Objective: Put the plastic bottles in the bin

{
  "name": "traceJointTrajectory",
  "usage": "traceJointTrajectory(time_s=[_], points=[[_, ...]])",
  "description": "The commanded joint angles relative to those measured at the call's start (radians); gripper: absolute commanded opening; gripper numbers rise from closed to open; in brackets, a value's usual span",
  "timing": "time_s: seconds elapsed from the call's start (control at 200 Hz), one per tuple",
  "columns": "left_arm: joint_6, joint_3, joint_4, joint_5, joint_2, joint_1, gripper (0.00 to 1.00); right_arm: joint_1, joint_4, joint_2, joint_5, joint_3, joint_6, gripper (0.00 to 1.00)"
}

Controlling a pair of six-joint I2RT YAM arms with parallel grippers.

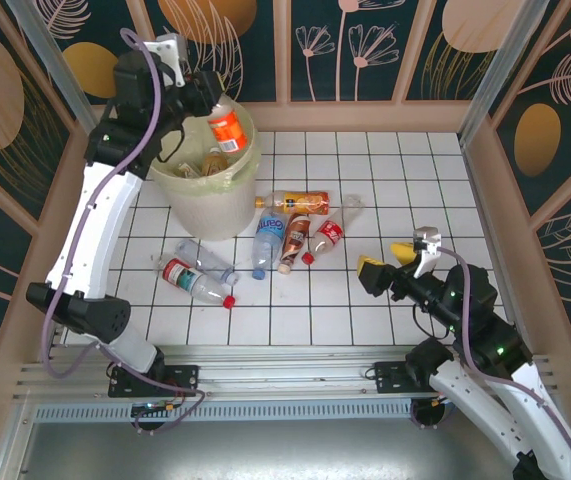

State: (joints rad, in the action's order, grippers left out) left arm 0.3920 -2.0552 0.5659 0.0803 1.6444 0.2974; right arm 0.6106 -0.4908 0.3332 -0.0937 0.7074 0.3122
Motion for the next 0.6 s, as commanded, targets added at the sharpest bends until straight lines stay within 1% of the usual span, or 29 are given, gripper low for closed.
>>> traceJointTrajectory(time_s=[0.0,0.23,0.275,0.5,0.595], points=[[-0.044,-0.046,0.048,0.01,0.037,-0.043,0.39,0.008,0.01,-0.021,0.016,-0.006,-0.005,0.97],[-0.07,-0.102,0.059,0.002,0.063,-0.12,0.39,0.008,0.012,-0.021,0.008,-0.008,-0.004,0.97],[-0.084,-0.112,0.063,-0.022,0.092,-0.127,0.39,0.008,0.008,-0.021,0.006,-0.007,-0.002,0.97],[-0.181,-0.127,0.074,-0.181,0.128,-0.136,0.4,0.008,0.01,-0.025,0.005,-0.008,-0.005,0.97],[-0.198,-0.112,0.073,-0.21,0.14,-0.139,0.4,0.008,0.01,-0.025,0.003,-0.008,-0.005,0.97]])
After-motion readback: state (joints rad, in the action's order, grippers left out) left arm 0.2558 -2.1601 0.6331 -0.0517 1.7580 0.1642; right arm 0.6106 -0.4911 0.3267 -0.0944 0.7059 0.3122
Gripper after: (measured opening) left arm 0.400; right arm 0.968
